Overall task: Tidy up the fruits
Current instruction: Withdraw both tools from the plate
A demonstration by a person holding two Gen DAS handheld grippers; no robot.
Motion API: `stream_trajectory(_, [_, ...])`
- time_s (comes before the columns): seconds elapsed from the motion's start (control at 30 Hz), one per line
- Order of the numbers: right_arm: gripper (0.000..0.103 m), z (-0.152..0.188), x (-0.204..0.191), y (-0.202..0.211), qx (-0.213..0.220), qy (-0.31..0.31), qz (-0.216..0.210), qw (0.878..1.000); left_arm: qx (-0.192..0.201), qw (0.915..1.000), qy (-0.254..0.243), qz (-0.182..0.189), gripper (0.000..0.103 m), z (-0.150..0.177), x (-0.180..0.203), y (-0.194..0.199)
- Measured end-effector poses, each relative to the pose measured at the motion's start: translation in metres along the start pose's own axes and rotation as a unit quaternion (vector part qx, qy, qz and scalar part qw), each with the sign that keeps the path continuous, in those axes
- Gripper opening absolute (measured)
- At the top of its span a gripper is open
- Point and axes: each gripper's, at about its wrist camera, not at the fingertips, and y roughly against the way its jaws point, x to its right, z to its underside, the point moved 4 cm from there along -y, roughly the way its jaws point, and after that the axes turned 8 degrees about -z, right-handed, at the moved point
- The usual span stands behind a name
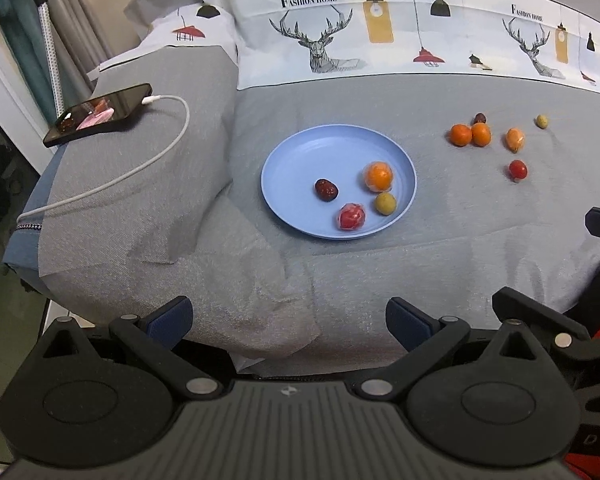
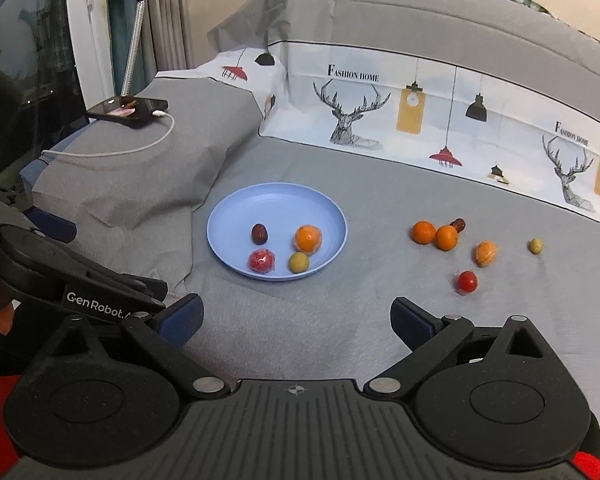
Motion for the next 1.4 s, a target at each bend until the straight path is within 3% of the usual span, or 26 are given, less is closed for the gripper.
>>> stream_trajectory(0.87, [0.100, 0.001, -0.002, -0.005, -0.011, -0.003, -0.004, 1.000, -0.010, 0.9999, -0.002, 0.002, 0.103, 0.001, -0.001, -0.009])
stream_trajectory(1.4, [0.100, 0.004, 0.013, -0.026, -0.023, -0.029, -0.001, 0.999, -0.040, 0.9992, -0.008, 0.000, 0.103, -0.011, 0.006, -0.032])
